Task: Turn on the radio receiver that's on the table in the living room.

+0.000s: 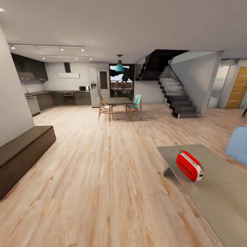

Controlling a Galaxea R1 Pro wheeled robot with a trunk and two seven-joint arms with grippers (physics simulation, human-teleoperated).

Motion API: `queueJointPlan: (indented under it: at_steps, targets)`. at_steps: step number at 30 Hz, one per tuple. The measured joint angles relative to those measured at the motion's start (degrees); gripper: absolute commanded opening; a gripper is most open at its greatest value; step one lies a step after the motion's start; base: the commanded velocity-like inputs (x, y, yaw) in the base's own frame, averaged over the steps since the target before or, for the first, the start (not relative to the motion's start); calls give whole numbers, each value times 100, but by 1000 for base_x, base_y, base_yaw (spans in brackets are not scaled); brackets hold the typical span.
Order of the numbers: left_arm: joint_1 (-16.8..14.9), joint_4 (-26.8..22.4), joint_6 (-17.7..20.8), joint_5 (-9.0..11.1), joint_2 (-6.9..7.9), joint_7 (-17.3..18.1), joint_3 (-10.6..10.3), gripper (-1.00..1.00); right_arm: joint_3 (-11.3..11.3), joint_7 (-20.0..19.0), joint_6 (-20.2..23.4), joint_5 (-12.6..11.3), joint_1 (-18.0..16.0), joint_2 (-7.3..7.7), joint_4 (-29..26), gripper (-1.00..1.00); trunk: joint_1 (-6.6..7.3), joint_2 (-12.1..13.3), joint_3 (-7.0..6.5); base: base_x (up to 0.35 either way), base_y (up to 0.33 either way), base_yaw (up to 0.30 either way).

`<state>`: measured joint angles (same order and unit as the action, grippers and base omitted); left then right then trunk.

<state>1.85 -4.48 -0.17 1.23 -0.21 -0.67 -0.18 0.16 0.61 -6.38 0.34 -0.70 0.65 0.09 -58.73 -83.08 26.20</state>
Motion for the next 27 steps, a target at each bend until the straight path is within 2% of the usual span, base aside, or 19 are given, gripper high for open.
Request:
queueJointPlan:
  at_steps: [27]
  targets:
    - [0, 0, 8, 53, 13, -4, 0, 100, -7, 2, -22, -14, 0, -6, 0, 100, 0, 0, 0, 328, 0, 0]
